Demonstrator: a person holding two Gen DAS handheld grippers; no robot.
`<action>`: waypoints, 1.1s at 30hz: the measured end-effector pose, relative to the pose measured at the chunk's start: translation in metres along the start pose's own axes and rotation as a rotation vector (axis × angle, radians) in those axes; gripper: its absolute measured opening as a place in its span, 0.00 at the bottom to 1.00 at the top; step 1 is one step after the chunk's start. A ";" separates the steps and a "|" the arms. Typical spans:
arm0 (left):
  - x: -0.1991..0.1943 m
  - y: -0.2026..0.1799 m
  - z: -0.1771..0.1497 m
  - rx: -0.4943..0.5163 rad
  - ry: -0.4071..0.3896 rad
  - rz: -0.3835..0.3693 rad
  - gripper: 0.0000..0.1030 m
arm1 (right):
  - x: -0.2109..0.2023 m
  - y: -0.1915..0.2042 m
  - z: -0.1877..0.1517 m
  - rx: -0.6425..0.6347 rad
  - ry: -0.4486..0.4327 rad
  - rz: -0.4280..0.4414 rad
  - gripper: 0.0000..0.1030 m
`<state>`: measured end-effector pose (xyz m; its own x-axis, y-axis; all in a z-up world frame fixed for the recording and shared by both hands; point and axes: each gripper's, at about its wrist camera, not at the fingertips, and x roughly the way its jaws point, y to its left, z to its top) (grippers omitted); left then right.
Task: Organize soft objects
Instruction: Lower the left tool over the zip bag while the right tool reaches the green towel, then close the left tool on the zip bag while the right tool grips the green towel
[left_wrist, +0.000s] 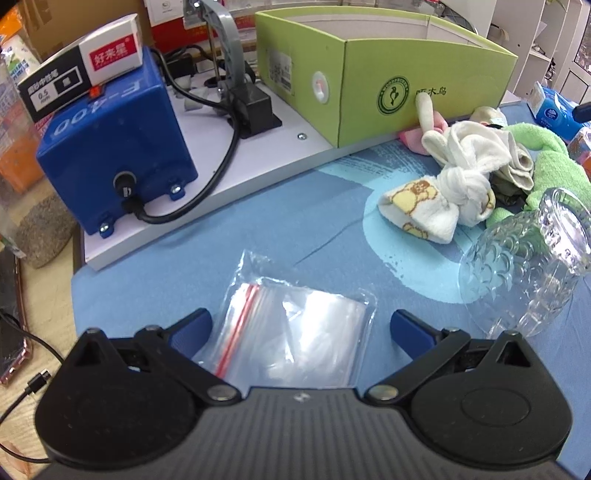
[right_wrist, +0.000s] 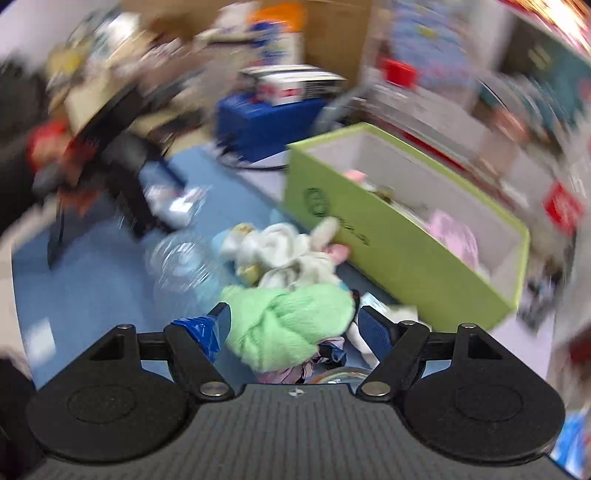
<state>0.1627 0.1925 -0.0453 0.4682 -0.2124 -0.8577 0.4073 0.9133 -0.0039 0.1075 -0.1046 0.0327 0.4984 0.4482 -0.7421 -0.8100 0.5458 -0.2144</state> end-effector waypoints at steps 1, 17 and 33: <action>0.000 0.000 0.000 0.003 0.005 -0.002 0.99 | 0.004 0.009 0.002 -0.104 0.013 0.000 0.60; -0.004 0.001 -0.005 0.032 -0.016 -0.020 0.99 | 0.075 0.025 0.004 -0.606 0.244 0.059 0.62; -0.005 0.000 -0.006 0.033 -0.025 -0.021 0.99 | 0.064 0.009 0.021 -0.380 0.176 0.109 0.56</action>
<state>0.1555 0.1957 -0.0437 0.4784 -0.2402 -0.8447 0.4423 0.8968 -0.0045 0.1388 -0.0564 -0.0038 0.3700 0.3430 -0.8634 -0.9276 0.1878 -0.3229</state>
